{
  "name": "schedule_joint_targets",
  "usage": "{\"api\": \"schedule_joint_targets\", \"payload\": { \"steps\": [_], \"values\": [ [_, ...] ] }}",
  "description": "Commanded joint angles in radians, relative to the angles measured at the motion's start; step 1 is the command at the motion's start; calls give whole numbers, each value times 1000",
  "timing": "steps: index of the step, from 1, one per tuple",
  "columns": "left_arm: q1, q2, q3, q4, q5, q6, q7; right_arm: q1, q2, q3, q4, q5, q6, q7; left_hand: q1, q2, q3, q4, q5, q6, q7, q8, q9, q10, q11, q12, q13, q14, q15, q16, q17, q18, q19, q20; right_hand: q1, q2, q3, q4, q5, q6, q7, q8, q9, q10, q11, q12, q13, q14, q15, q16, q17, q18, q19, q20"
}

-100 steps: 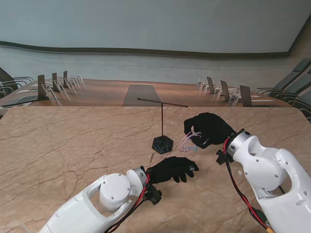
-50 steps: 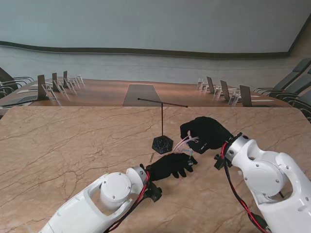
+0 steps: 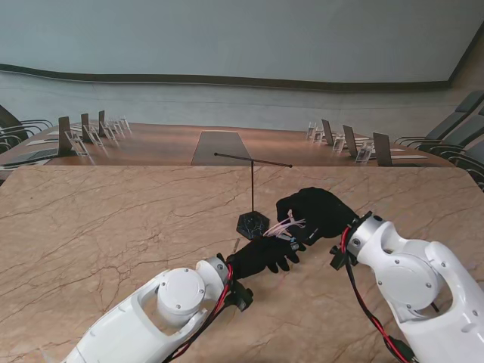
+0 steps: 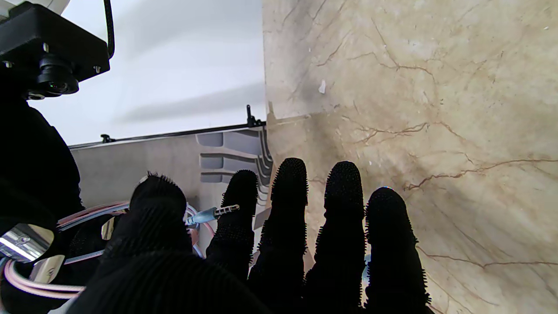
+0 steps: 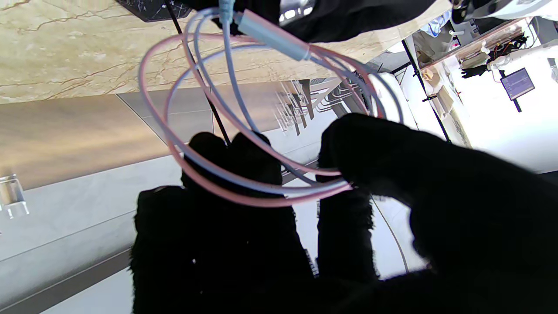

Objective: Take the wired earphone off the rack, coil the cable and place them on the table

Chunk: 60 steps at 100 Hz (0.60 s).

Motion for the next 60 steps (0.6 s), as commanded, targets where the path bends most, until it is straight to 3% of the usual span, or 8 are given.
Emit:
{"api": "schedule_joint_targets", "payload": {
  "steps": [1,9,22,36,52,60],
  "values": [
    [7,-9,-1,-7,-2,5,3,-8,-1,-5,-9,-1,-3,5,58,43,-28,1,17,-50,43,27,36,-23,25,18,16,-21,17,7,-3,-24,10,0,75,10,144,35,94,-53,153,19,27,143,-5,13,47,98,94,-7,39,-57,35,-3],
    [9,-11,-3,-9,-6,7,11,-10,0,-5,-11,1,-4,8,141,53,-49,-14,19,-71,75,65,57,-39,44,32,27,-19,26,7,1,-17,17,1,78,10,144,34,95,-51,153,18,28,145,-6,13,48,101,94,-9,39,-55,35,-4],
    [10,-12,-5,-9,-4,6,17,-15,0,-7,-13,4,-6,10,261,37,-55,-10,-19,-97,175,123,80,-54,102,81,38,-22,37,7,8,-18,27,1,79,9,144,34,95,-49,153,17,29,145,-7,13,48,102,94,-10,41,-52,35,-6],
    [10,-13,-7,-9,4,5,23,-19,1,-10,-15,6,-6,15,337,18,-47,3,-59,-112,272,135,82,-71,147,124,48,-29,45,5,17,-20,35,0,80,10,144,33,96,-48,154,16,29,146,-7,13,48,102,94,-12,40,-51,35,-8],
    [12,-13,-9,-6,19,-2,35,-22,2,-10,-16,6,-5,17,421,-1,-33,16,-75,-181,383,210,109,-93,220,186,70,-31,63,11,34,-15,55,7,80,12,144,30,96,-48,154,16,26,145,-8,14,48,102,94,-12,38,-51,34,-9],
    [13,-13,-10,-6,26,-3,38,-22,1,-10,-16,6,-5,17,423,-19,22,20,-95,-170,420,243,106,-98,251,216,75,-31,75,17,41,-19,66,11,80,11,144,28,95,-47,154,16,25,145,-8,14,46,101,93,-13,36,-52,33,-10]
  ]
}}
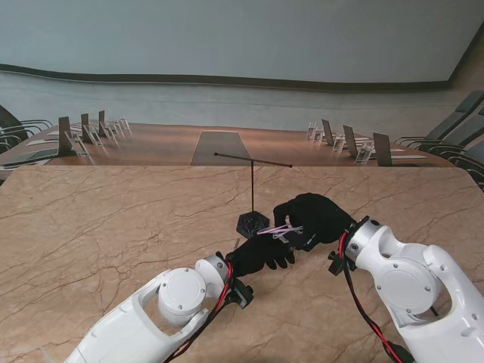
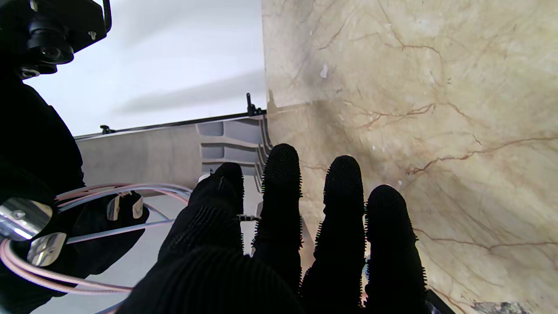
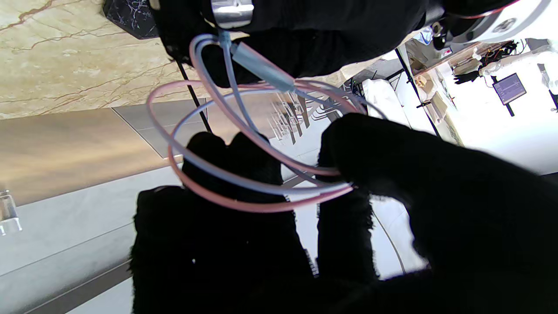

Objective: Take the wired earphone off the rack, coil the cable and place them on the table

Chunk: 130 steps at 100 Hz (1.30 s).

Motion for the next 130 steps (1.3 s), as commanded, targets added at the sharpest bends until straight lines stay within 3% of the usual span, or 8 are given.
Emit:
{"api": "schedule_joint_targets", "payload": {
  "steps": [1,16,31,61,75,105,116,130],
  "values": [
    [8,-5,-2,-4,4,-2,1,-6,-1,-3,-7,-1,-3,1,80,-25,35,19,-38,-41,50,23,12,-38,50,37,26,-31,25,15,8,-19,42,12,80,11,144,29,95,-49,153,18,25,142,-8,14,46,98,91,-3,34,-55,33,-10],
    [10,-1,-4,-6,6,0,-8,1,-2,-4,-1,1,-5,-4,80,-49,107,0,-51,-20,56,-4,-4,-30,36,117,12,-31,20,16,1,-28,41,11,82,10,144,29,94,-48,153,19,25,142,-8,14,46,98,90,-4,34,-55,33,-11],
    [14,0,-10,-7,2,0,-11,1,-3,-3,2,2,-7,-8,80,-54,112,-2,-29,-16,53,-21,18,-17,-32,75,26,-24,14,10,8,-17,44,11,81,8,144,30,93,-47,154,19,26,142,-7,13,46,98,91,-4,34,-55,34,-11],
    [18,-6,-12,-6,-8,-6,7,-5,0,-2,2,11,-22,2,80,-72,115,8,97,-117,96,39,133,14,-41,-38,120,12,43,4,83,37,80,16,79,15,144,24,89,-50,154,21,15,137,-8,11,33,92,87,-5,22,-63,28,-13],
    [14,4,-12,-13,-5,5,-24,-11,0,1,-1,11,-26,4,80,-63,42,-4,-6,-43,9,-23,73,1,-29,-24,64,-8,25,0,38,1,56,1,80,12,144,27,91,-49,155,22,18,138,-6,8,35,93,87,-5,23,-64,29,-13],
    [16,5,-14,-15,-14,-1,-29,-14,2,-4,4,8,-15,12,-34,-71,-26,10,-3,9,-120,-108,35,11,-51,-46,31,-11,3,-2,12,-6,29,-9,82,13,144,28,91,-46,155,21,18,141,-5,6,35,95,87,-6,21,-63,29,-12],
    [15,2,-15,-15,-24,0,-24,-14,2,-7,4,10,-13,13,6,-24,-32,-6,25,-17,-98,-82,41,22,-51,-48,31,-5,6,1,9,-4,30,-6,83,11,144,28,92,-44,156,21,18,141,-5,5,35,96,87,-7,21,-61,29,-12],
    [13,-1,-12,-14,-22,-4,-17,-16,2,-8,4,12,-16,12,71,-31,-30,6,50,-88,31,35,71,4,-33,-41,58,-3,17,3,31,8,43,2,82,11,144,27,92,-46,155,20,19,141,-4,5,35,96,87,-7,22,-61,29,-12]
  ]
}}
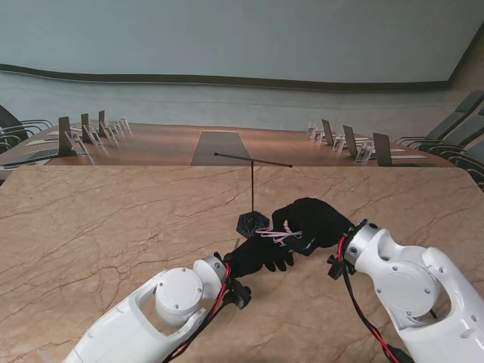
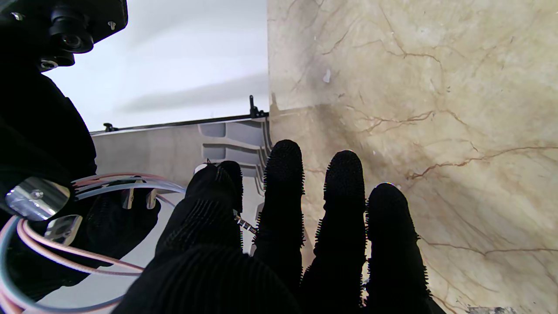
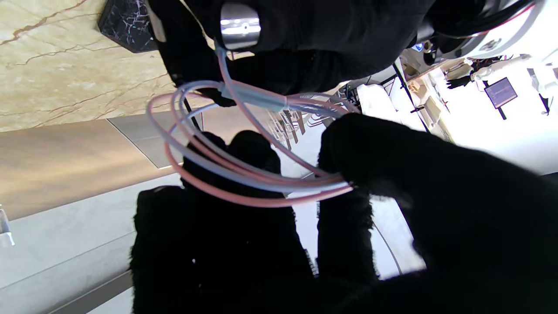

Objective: Take the wired earphone off the rack, coil the cable and place them on the table

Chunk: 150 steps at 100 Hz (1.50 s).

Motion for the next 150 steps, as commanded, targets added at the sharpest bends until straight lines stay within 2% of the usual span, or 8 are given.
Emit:
{"api": "schedule_joint_targets", "payload": {
  "steps": [1,8,23,42,53,93,134,150],
  "values": [
    [3,-7,2,-6,4,-4,6,-8,-1,-4,-3,0,-1,1,84,15,-12,12,25,-72,79,50,30,-12,3,-1,11,-3,9,-2,11,-4,17,3,83,12,143,27,92,-47,155,20,19,141,-4,5,35,95,87,-5,22,-61,29,-12],
    [4,-12,3,-6,3,-6,21,-9,-1,-4,-3,0,-1,0,90,-6,25,25,41,-103,130,82,53,-13,13,1,30,4,18,-1,27,8,29,7,83,12,143,27,93,-46,155,20,19,141,-4,5,34,95,86,-6,21,-61,29,-12],
    [3,-16,7,-4,27,-16,45,-11,0,-1,-5,0,-3,4,90,14,69,21,40,-137,232,165,83,-35,93,55,64,-2,58,13,61,13,61,20,82,13,143,25,91,-46,155,20,13,139,-5,5,30,93,85,-6,17,-63,26,-13],
    [1,-9,7,-7,32,-7,24,-7,0,2,-4,0,-14,4,90,0,100,22,45,-133,291,181,113,-34,111,82,91,4,70,12,83,25,71,25,77,20,143,20,81,-53,158,29,-5,129,-6,1,10,82,77,-5,-4,-77,17,-14],
    [-2,-4,8,-7,31,-3,7,-3,-1,5,-3,-1,-21,-3,90,-8,98,22,44,-142,318,185,121,-43,119,100,93,4,74,14,83,24,71,27,76,38,143,-11,64,-57,159,40,-45,121,-14,-21,-29,68,54,7,-44,-98,-3,-16],
    [5,-4,3,4,29,0,5,8,-7,21,8,-29,-38,-40,87,10,67,31,33,-167,371,317,126,-71,213,239,78,8,122,56,69,16,69,41,65,63,143,-50,38,-76,156,48,-147,98,-32,-52,-116,23,-4,49,-121,-147,-37,-20],
    [13,-5,-2,9,32,-6,15,15,-8,21,12,-48,-36,-47,74,6,71,34,43,-178,382,385,131,-80,277,304,71,7,163,94,60,12,72,61,61,82,143,-121,2,-95,151,40,-249,75,-47,-70,-196,-17,-57,67,-180,-190,-60,-17],
    [14,-4,-3,9,33,-4,14,25,-10,21,18,-53,-40,-58,70,5,75,35,45,-180,383,402,130,-82,288,317,71,5,170,102,60,9,73,67,59,82,143,-131,-5,-100,152,35,-269,69,-47,-73,-211,-25,-66,70,-191,-200,-62,-14]
  ]
}}
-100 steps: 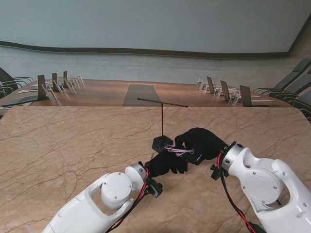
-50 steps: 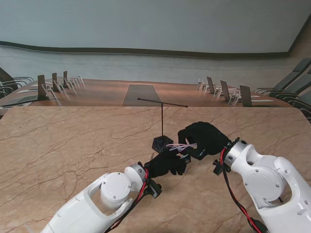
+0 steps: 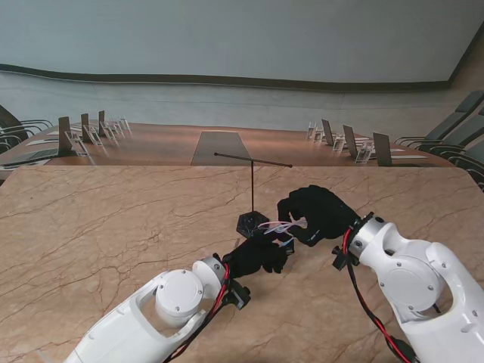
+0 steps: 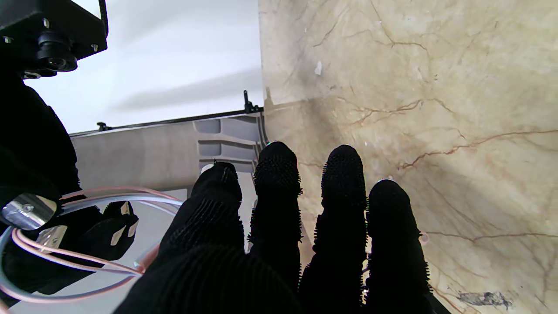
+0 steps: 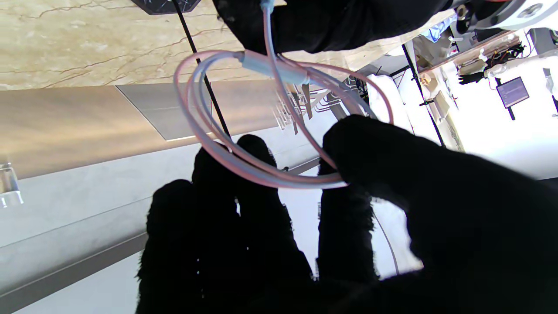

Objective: Take the wired earphone off the rack, coil the cable and place them on the table

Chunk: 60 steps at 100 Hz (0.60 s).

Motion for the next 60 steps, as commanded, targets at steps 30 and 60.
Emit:
{"api": "schedule_joint_targets", "payload": {
  "steps": [30,60],
  "values": [
    [10,-1,-1,-2,-2,11,-7,12,-7,9,-9,2,-2,-14,47,20,48,42,54,-136,246,176,30,-39,44,27,2,2,27,32,-9,-5,38,27,60,52,130,-51,16,-91,143,26,-34,46,-6,-19,-22,-5,-2,25,-8,-117,11,14],
    [4,14,6,-11,5,18,-54,32,-9,9,0,16,10,-18,47,23,49,43,42,-127,226,166,25,-40,35,24,2,2,26,34,-5,-6,39,32,70,61,130,-45,19,-77,158,36,-9,51,5,-16,-2,2,7,31,8,-109,15,16]
  ]
}}
